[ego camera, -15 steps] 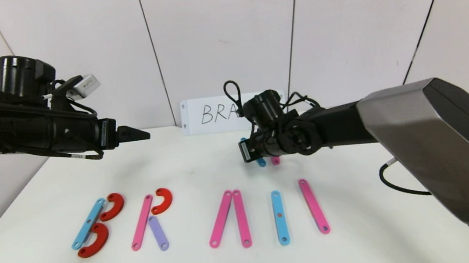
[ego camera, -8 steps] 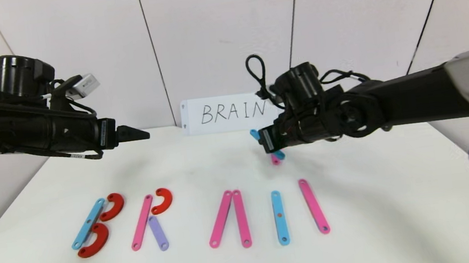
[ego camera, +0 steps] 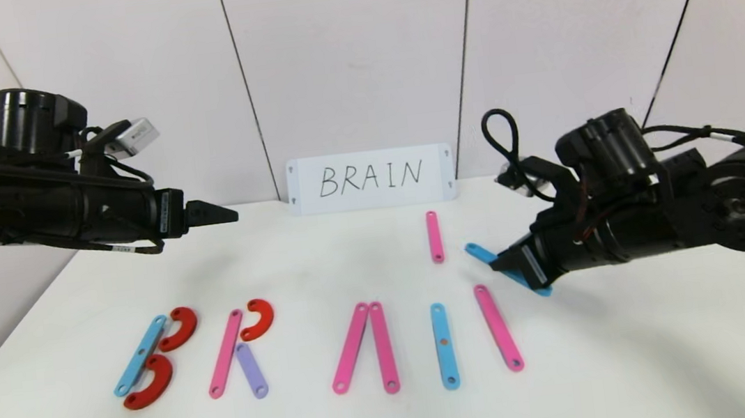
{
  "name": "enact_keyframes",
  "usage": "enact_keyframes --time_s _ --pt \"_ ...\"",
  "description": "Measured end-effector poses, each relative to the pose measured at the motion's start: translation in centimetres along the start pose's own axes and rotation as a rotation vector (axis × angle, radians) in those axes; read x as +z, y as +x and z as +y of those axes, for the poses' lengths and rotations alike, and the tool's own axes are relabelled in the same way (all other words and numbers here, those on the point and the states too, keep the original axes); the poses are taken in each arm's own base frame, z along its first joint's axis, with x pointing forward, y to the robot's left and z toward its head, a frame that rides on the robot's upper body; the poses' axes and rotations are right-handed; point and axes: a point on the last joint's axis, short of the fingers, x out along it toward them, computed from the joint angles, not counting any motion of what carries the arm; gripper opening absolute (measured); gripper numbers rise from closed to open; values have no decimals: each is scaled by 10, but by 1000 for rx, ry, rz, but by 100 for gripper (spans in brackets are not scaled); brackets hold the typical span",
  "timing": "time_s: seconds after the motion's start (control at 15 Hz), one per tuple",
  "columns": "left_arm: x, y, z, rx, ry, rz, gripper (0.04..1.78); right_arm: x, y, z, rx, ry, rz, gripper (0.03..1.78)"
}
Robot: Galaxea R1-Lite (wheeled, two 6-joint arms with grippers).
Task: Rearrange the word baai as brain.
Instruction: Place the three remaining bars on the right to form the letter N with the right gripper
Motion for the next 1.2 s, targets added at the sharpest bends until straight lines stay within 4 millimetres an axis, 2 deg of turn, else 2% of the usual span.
enact_keyframes --time_s 0.4,0.67,1.2 --pt "0 0 0 0 1 1 173 -46 -6 -10 -32 -29 10 27" --pt "0 0 0 -1 1 1 173 -56 -3 -24 -10 -55 32 27" --pt "0 0 0 0 1 1 173 -62 19 -37 -9 -54 47 27"
